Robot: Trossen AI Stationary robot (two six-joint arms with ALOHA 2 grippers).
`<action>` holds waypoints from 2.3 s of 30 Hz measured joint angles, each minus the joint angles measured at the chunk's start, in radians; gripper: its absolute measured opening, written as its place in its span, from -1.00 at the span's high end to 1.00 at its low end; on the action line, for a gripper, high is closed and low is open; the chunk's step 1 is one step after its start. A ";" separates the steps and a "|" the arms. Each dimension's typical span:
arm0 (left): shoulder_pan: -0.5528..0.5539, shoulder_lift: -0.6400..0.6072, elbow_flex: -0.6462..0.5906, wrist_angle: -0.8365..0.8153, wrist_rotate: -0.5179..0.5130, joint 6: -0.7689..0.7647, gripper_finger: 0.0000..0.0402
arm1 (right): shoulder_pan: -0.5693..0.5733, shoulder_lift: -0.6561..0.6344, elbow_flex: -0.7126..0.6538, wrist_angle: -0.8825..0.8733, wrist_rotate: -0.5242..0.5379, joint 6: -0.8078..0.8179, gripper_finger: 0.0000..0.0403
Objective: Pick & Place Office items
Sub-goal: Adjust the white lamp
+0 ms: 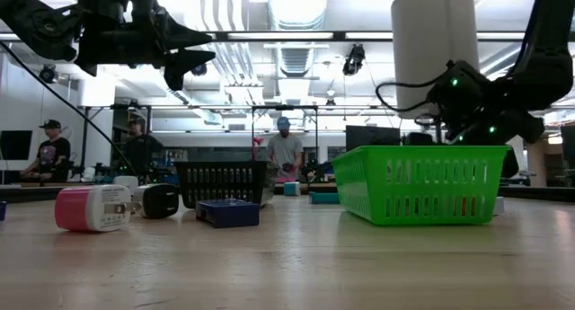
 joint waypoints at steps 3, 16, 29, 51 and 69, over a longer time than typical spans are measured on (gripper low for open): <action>0.000 0.000 0.000 -0.001 0.000 0.000 0.05 | 0.020 -0.041 -0.007 -0.001 -0.012 -0.037 0.40; 0.000 0.000 0.000 -0.004 0.000 0.000 0.05 | 0.083 -0.280 -0.020 -0.332 -0.116 0.096 0.60; 0.001 0.000 0.000 -0.004 0.000 0.000 0.05 | 0.093 -0.309 -0.020 -0.358 -0.193 0.132 0.51; 0.000 0.000 0.000 -0.004 0.000 0.000 0.05 | 0.105 -0.308 -0.018 -0.300 -0.172 0.067 0.06; 0.000 0.000 0.000 -0.004 0.000 0.000 0.05 | 0.194 -0.283 -0.031 -0.312 -0.081 0.040 -0.03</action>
